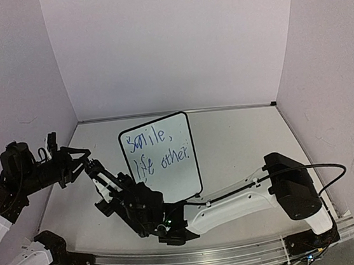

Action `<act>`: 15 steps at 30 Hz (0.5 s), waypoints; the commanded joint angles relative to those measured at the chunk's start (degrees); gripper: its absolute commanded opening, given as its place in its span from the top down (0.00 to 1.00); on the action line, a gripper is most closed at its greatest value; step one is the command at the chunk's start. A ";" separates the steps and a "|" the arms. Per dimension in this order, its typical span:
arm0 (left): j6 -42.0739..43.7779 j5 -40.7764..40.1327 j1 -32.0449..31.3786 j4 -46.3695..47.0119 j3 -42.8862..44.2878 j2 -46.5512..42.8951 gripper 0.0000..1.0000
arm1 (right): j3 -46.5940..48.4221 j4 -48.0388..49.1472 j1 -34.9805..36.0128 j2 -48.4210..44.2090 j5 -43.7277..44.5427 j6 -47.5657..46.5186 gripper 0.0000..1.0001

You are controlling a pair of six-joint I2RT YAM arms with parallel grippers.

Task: Write a sentence on the whiteboard
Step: Pass from the right arm to the left

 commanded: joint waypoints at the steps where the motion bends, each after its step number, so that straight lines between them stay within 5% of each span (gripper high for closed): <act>1: -0.58 0.88 -0.11 1.98 -0.47 -0.12 0.74 | 1.27 0.71 0.40 -1.16 0.08 -0.10 1.00; 10: -1.60 1.50 -0.13 1.80 -1.64 -0.37 1.00 | 4.19 -0.60 0.40 0.82 0.97 -0.89 1.00; 15: -2.09 2.60 -0.10 2.37 -2.32 -0.53 1.00 | 6.34 -0.88 0.40 2.56 1.81 -1.72 1.00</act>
